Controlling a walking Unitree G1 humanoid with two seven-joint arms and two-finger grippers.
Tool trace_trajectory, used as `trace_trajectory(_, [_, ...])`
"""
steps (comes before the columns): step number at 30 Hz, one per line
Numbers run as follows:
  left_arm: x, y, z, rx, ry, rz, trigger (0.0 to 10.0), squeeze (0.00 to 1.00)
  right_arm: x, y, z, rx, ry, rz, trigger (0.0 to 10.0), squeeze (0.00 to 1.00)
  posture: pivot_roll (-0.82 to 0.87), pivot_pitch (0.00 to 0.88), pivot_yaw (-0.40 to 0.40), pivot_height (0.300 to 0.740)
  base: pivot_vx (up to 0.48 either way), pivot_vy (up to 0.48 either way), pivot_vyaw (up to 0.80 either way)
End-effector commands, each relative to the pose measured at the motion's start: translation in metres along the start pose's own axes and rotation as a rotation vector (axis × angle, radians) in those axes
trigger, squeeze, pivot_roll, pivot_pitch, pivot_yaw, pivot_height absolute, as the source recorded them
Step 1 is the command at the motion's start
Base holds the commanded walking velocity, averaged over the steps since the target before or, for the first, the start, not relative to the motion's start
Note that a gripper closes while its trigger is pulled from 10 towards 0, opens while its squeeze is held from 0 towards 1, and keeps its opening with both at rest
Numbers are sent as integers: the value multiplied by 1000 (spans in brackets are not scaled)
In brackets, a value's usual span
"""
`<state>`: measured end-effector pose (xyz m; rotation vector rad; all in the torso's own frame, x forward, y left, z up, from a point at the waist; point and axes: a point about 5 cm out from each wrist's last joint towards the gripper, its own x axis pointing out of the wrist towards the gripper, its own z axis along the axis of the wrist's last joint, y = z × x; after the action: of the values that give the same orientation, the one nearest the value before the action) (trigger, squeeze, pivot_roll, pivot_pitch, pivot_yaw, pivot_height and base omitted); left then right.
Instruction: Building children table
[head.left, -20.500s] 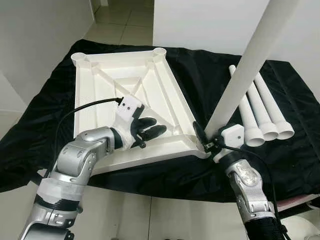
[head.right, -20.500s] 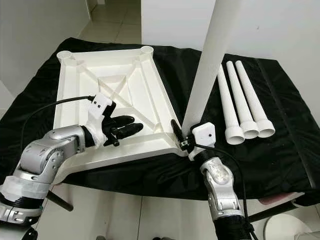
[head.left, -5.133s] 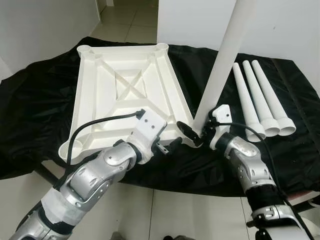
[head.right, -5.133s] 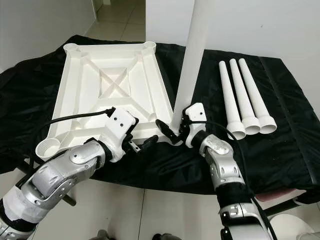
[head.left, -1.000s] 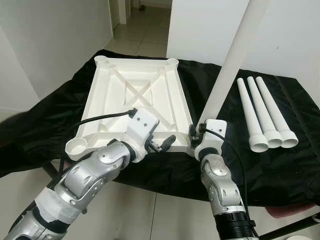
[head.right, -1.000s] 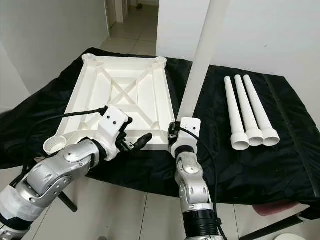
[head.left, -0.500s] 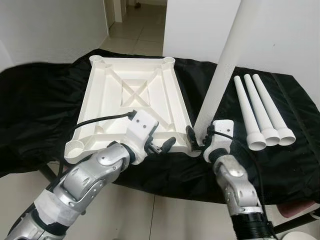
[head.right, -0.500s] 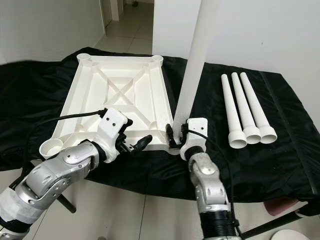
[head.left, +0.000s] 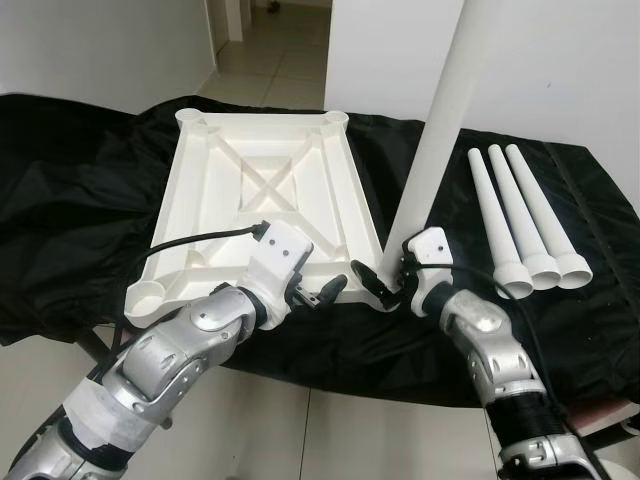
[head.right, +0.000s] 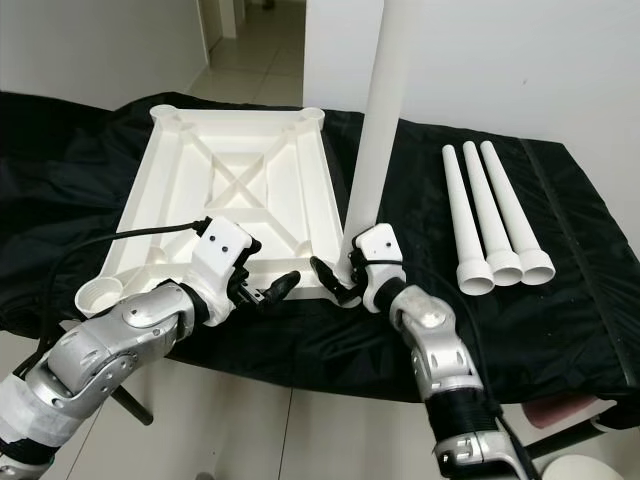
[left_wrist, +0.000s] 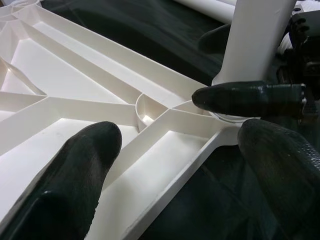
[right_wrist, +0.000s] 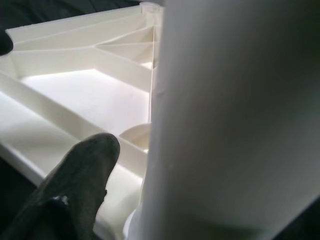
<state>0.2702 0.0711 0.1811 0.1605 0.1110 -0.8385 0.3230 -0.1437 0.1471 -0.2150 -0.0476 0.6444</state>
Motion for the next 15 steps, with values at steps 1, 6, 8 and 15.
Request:
trace_trajectory(1, [-3, -11, 2, 0, 4, -242, 10000, 0, 3, 4, -3, -3, 13, 40, 10000, 0, 28, 52, -19, 740, 0, 0, 0])
trace_trajectory(6, [-4, -8, 2, 13, 6, -217, 10000, 0, -2, -8, -11, 1, 47, 54, 0, 0, 39, 45, -35, 740, 0, 0, 0])
trace_trajectory(8, [-4, -8, 2, 14, 5, -213, 10000, 0, -3, -9, -12, 9, 55, 44, 0, 0, 41, 40, -38, 740, 0, 0, 0])
trace_trajectory(15, [-4, -8, 1, 20, 5, -206, 10000, 0, -9, -6, -19, 63, 66, -17, 0, 0, 43, 28, -44, 740, 0, 0, 0])
